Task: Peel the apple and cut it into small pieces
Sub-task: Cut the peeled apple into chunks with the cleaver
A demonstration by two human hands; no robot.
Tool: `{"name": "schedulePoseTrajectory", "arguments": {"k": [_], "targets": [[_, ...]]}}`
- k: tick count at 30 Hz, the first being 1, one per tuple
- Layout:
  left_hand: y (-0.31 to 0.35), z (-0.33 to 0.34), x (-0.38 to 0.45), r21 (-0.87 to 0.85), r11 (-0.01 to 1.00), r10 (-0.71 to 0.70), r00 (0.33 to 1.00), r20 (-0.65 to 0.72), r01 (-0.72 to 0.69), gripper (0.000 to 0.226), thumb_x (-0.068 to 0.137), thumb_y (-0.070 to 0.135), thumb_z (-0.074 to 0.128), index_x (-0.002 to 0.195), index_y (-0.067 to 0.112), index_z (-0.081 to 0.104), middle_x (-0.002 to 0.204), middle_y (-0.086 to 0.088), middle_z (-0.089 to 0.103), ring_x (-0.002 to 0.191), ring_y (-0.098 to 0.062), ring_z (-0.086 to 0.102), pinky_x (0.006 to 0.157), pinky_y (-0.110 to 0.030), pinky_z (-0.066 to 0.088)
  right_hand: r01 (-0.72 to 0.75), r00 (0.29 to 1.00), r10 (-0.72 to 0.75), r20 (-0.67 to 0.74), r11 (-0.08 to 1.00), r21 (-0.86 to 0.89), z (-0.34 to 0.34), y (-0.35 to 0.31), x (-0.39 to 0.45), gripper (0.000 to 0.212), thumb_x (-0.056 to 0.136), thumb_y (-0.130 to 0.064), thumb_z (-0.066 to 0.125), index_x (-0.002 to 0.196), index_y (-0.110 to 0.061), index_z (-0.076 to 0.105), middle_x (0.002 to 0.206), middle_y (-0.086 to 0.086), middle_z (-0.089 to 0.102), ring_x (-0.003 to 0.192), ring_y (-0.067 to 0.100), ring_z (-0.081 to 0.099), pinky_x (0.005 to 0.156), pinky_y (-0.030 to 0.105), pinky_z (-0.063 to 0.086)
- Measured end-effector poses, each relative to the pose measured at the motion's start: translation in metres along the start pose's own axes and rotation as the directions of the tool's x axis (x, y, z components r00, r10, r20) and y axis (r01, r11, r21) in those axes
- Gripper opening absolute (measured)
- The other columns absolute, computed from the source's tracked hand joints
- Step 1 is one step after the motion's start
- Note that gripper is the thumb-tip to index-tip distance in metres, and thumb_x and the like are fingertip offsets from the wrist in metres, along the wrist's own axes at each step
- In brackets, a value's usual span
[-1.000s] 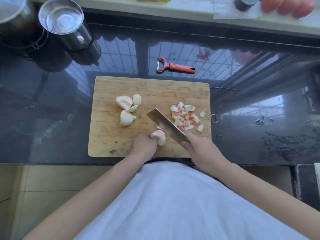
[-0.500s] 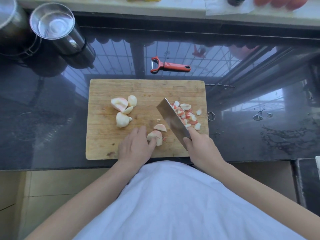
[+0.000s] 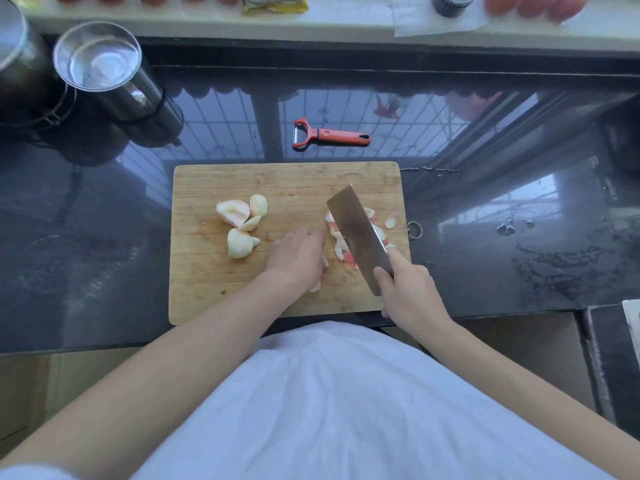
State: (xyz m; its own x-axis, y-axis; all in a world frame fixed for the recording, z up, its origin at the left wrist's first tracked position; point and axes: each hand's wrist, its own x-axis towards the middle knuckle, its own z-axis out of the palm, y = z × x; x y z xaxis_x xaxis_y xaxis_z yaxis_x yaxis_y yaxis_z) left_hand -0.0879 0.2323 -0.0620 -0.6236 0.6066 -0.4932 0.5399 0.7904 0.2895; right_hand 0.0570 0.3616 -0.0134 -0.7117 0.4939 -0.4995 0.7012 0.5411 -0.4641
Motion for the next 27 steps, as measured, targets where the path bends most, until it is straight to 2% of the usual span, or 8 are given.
{"name": "schedulePoseTrajectory", "arguments": {"k": [4, 7, 12, 15, 18, 20, 23, 27], "targets": [[0.0, -0.001, -0.001, -0.022, 0.999, 0.039, 0.995, -0.091, -0.042, 0.006, 0.097, 0.014, 0.056, 0.094, 0.017, 0.051, 0.098, -0.003, 0.057, 0.094, -0.031, 0.057, 0.069, -0.041, 0.04, -0.007, 1.0, 0.007, -0.016, 1.0, 0.029, 0.001, -0.002, 0.0, 0.018, 0.1, -0.028, 0.04, 0.085, -0.035, 0.034, 0.079, 0.004, 0.062, 0.062, 0.031, 0.064, 0.063, 0.048, 0.057], [-0.025, -0.016, -0.005, -0.102, 0.994, -0.066, 0.948, -0.312, 0.035, 0.017, 0.1, 0.022, 0.057, 0.085, 0.017, 0.051, 0.084, -0.003, 0.061, 0.08, -0.029, 0.055, 0.064, -0.042, 0.044, -0.016, 1.0, 0.016, -0.004, 0.999, 0.038, 0.001, -0.003, -0.002, 0.021, 0.1, -0.028, 0.041, 0.083, -0.036, 0.033, 0.079, 0.004, 0.061, 0.062, 0.031, 0.064, 0.064, 0.048, 0.056], [-0.078, -0.029, -0.012, 0.209, 0.974, 0.025, 0.881, -0.473, 0.085, 0.014, 0.095, 0.027, 0.069, 0.097, 0.013, 0.067, 0.103, -0.01, 0.065, 0.096, -0.029, 0.052, 0.076, -0.041, 0.044, -0.027, 0.997, 0.027, 0.079, 1.0, -0.005, 0.005, 0.001, -0.006, 0.021, 0.1, -0.028, 0.041, 0.08, -0.029, 0.033, 0.076, 0.005, 0.059, 0.061, 0.029, 0.063, 0.065, 0.046, 0.056], [-0.061, 0.0, -0.032, 0.234, 0.948, 0.301, 0.845, -0.442, -0.215, 0.018, 0.085, 0.024, 0.076, 0.095, 0.012, 0.068, 0.11, -0.013, 0.059, 0.094, -0.032, 0.052, 0.073, -0.044, 0.045, -0.005, 0.994, 0.009, 0.106, 0.999, -0.041, 0.009, -0.001, -0.009, 0.025, 0.101, -0.028, 0.04, 0.077, -0.027, 0.032, 0.075, 0.004, 0.058, 0.062, 0.027, 0.061, 0.063, 0.047, 0.055], [-0.041, 0.039, -0.043, 0.276, 0.842, 0.527, 0.816, -0.239, -0.463, 0.032, 0.079, 0.032, 0.076, 0.108, 0.02, 0.066, 0.121, -0.01, 0.058, 0.102, -0.032, 0.054, 0.074, -0.042, 0.044, -0.002, 0.993, 0.006, 0.115, 0.999, -0.033, 0.013, -0.003, -0.007, 0.025, 0.101, -0.028, 0.04, 0.078, -0.027, 0.032, 0.076, 0.004, 0.058, 0.063, 0.027, 0.061, 0.065, 0.047, 0.054], [-0.041, 0.047, -0.043, 0.313, 0.836, 0.522, 0.83, -0.196, -0.451, 0.034, 0.076, 0.019, 0.069, 0.111, 0.02, 0.065, 0.121, -0.01, 0.057, 0.103, -0.032, 0.054, 0.071, -0.041, 0.044, 0.004, 0.993, 0.001, 0.121, 0.999, -0.037, 0.014, -0.005, -0.006, 0.027, 0.102, -0.029, 0.039, 0.077, -0.027, 0.028, 0.076, 0.005, 0.057, 0.063, 0.028, 0.062, 0.065, 0.046, 0.055], [-0.057, 0.046, -0.048, 0.238, 0.892, 0.442, 0.851, -0.285, -0.384, 0.039, 0.074, 0.001, 0.062, 0.109, 0.017, 0.064, 0.111, -0.013, 0.059, 0.09, -0.033, 0.054, 0.062, -0.041, 0.045, 0.06, 0.987, -0.051, 0.154, 0.997, -0.053, 0.017, -0.01, -0.005, 0.02, 0.102, -0.026, 0.038, 0.084, -0.029, 0.029, 0.077, 0.006, 0.057, 0.069, 0.032, 0.06, 0.064, 0.045, 0.053], [-0.08, 0.041, -0.057, 0.153, 0.933, 0.358, 0.881, -0.31, -0.326, 0.032, 0.08, 0.008, 0.078, 0.109, 0.015, 0.068, 0.119, -0.015, 0.06, 0.099, -0.034, 0.059, 0.065, -0.04, 0.051, 0.167, 0.972, -0.141, 0.188, 0.977, -0.133, 0.025, -0.017, -0.007, 0.009, 0.102, -0.022, 0.04, 0.111, -0.02, 0.043, 0.085, 0.013, 0.063, 0.081, 0.039, 0.058, 0.067, 0.041, 0.046]]}}
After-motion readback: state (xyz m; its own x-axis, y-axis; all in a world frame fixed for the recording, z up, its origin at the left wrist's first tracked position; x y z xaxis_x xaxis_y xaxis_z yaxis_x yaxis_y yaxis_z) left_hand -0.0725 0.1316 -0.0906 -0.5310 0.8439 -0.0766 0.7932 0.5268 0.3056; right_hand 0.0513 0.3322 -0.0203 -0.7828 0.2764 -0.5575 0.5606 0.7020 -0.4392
